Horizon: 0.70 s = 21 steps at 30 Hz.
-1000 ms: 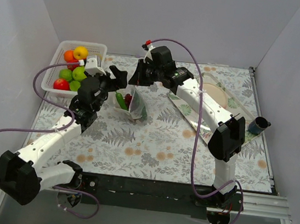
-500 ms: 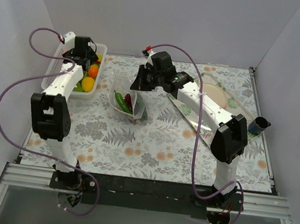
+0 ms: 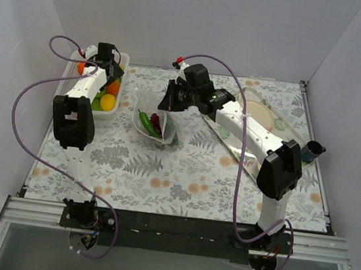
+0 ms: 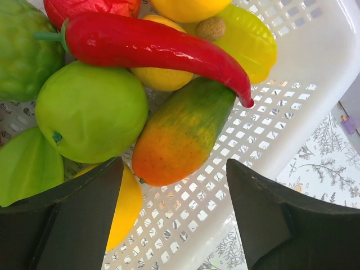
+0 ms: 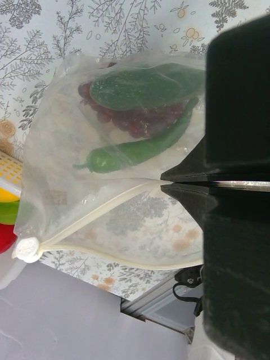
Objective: Place the food in the zip-top bag and seal the zipper
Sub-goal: Pick up the fake fruit from the bin.
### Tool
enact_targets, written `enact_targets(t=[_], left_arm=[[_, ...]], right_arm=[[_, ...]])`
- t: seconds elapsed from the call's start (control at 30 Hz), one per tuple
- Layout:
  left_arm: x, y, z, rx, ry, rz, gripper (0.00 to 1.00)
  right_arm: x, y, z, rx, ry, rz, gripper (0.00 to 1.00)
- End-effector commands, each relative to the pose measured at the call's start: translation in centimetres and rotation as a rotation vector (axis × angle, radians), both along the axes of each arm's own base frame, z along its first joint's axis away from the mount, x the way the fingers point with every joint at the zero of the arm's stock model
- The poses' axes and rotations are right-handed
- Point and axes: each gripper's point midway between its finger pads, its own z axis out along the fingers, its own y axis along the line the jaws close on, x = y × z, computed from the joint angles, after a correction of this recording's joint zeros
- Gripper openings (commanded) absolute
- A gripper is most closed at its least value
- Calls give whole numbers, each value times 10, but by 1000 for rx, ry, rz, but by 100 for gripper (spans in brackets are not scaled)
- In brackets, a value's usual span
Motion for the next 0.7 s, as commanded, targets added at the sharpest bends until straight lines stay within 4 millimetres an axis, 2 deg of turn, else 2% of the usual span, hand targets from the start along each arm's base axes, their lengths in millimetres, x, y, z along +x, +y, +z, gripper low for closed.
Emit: enact_targets(t=[0.0,0.17,0.33,0.53,0.67], left_arm=[[4,2,-1,-54,-3,25,74],[1,-1,-24,-91,36,55,74],[4,3,-33,-79,47,72,74],[1,5,-55,-58,104,71,74],[-6,5,-71,-43,142,61,82]], right_arm=[[-3,-1,32,53,-68,20,1],[-4,0,32,53,-64,27,1],[-4,0,29,48,-57,24,1],[-5,4,30,52,-60,32,1],[-4,7,29,51,-58,34,1]])
